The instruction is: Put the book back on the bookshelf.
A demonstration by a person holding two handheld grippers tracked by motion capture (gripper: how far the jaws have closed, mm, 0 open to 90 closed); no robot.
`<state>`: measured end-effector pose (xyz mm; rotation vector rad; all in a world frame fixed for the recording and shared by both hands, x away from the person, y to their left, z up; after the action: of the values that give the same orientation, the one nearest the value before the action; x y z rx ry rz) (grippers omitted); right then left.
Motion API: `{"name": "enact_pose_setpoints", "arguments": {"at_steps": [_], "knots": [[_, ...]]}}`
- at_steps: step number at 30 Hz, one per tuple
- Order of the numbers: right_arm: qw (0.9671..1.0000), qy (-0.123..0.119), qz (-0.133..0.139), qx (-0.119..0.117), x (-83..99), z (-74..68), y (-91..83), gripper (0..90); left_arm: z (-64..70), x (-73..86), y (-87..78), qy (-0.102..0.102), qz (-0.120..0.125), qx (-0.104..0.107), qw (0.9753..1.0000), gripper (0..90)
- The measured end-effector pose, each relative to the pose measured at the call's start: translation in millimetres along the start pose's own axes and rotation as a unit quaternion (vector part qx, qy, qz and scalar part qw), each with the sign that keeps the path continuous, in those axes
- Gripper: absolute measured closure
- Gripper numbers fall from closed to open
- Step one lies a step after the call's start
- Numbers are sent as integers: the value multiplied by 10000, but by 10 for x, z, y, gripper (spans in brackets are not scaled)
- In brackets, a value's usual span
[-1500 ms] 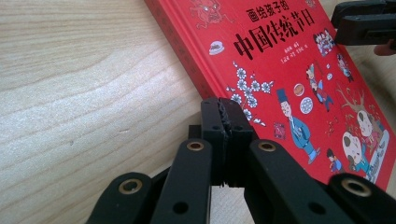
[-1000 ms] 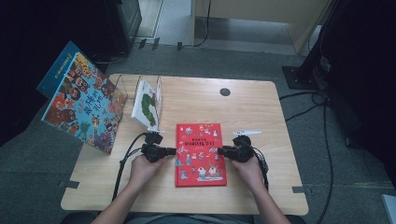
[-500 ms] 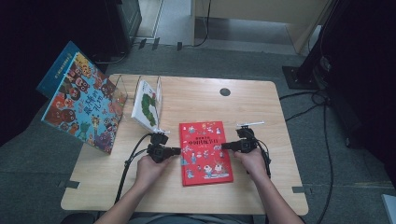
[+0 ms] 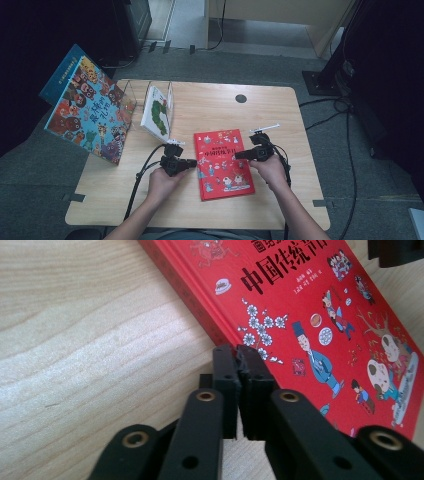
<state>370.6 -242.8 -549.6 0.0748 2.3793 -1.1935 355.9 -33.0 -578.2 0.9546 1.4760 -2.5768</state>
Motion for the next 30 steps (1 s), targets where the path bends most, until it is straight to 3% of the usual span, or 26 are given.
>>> {"name": "enact_pose_setpoints", "arguments": {"at_steps": [6, 10, 13, 17, 25, 30], "knots": [[9995, 118, -102, 290, 52, 242, -21, 680, 17, -2, 5, 64, -44, -46, 10000, 900], [9993, 174, -181, 263, 66, 296, 17, 653, 21, -2, 4, 77, -49, -66, 9999, 900], [9993, 291, -160, 143, 41, 312, 37, 661, 22, 1, 4, 140, -25, -110, 9998, 900], [9980, 546, -240, -193, 28, 298, 72, 670, 32, 4, 4, 183, 0, -153, 9997, 900], [9970, 572, -526, 62, 14, 260, 67, 684, 33, 4, 5, 172, -2, -167, 9997, 900], [9973, 581, -443, -80, -44, 199, -33, 712, 33, 2, 6, 141, 10, -146, 9998, 900]]}}
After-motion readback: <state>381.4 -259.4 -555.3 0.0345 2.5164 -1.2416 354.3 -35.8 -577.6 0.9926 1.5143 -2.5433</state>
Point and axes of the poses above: each handheld gripper's, and its own axes: y roughly forward along the jaws, x roughly out of its underside, z roughly to its right, the point moved 9 cm from there along y, roughly forward along the jaws, and after that the axes turned 7 degrees about -x, right-handed, at the moved point
